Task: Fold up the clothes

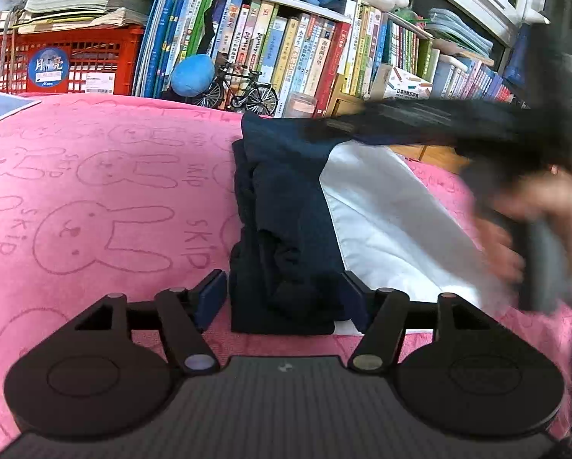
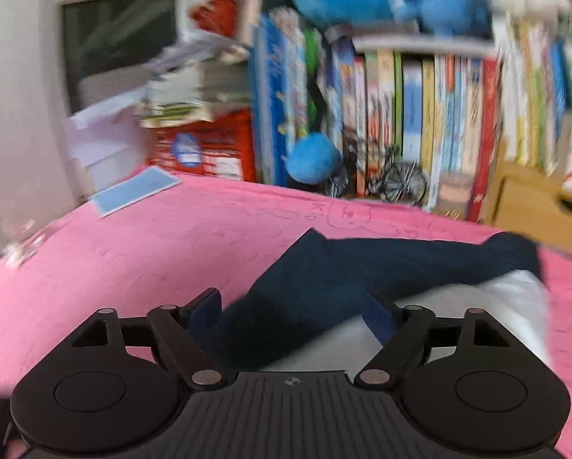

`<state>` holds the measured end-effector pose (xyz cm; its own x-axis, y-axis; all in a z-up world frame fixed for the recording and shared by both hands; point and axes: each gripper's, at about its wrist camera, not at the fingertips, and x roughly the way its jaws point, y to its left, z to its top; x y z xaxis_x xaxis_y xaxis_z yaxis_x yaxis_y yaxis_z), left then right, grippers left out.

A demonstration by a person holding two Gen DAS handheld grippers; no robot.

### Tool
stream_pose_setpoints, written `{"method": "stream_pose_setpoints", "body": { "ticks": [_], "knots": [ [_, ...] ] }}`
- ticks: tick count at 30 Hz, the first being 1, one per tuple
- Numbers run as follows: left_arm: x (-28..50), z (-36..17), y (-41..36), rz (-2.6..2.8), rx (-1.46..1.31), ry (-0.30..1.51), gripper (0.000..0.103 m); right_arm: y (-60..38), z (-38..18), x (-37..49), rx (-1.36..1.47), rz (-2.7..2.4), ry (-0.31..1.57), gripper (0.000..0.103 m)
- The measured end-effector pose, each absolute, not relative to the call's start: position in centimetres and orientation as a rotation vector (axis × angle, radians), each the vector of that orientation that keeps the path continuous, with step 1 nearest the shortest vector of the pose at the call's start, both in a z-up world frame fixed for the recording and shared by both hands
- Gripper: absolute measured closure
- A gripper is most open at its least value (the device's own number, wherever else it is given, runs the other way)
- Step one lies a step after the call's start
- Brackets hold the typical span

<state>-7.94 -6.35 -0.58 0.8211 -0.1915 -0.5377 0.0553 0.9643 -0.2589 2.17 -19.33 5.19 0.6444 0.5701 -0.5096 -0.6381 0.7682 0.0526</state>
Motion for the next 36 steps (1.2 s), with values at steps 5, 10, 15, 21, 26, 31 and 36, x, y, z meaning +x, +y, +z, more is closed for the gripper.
{"method": "stream_pose_setpoints", "body": {
  "ticks": [5,10,15,21,26,31,36],
  "knots": [
    [-7.8,-0.5,-7.1,-0.088,-0.188,0.614,0.018,-26.0,4.9,-6.0,-0.182,0.597,0.46,0.0],
    [-7.5,-0.5,-7.6,-0.033,-0.143,0.651,0.0,-30.3,2.2,-12.1,-0.255,0.477,0.43,0.0],
    [-7.3,-0.5,-8.0,-0.011,-0.11,0.664,0.0,-31.7,0.0,-14.2,-0.293,0.407,0.448,0.0],
    [-7.1,-0.6,-8.4,0.011,-0.081,0.677,0.0,-31.6,-1.3,-13.6,-0.322,0.441,0.507,0.0],
    [-6.9,-0.6,-8.6,0.02,-0.07,0.681,0.0,-32.6,-1.3,-12.5,-0.232,0.472,0.582,0.0],
    [-6.9,-0.6,-8.6,0.021,-0.069,0.683,0.0,-33.1,-1.2,-11.4,-0.166,0.487,0.639,0.0],
    [-6.9,-0.6,-8.5,0.019,-0.07,0.682,0.0,-33.1,-1.2,-11.4,-0.164,0.49,0.638,0.0]
  ]
}}
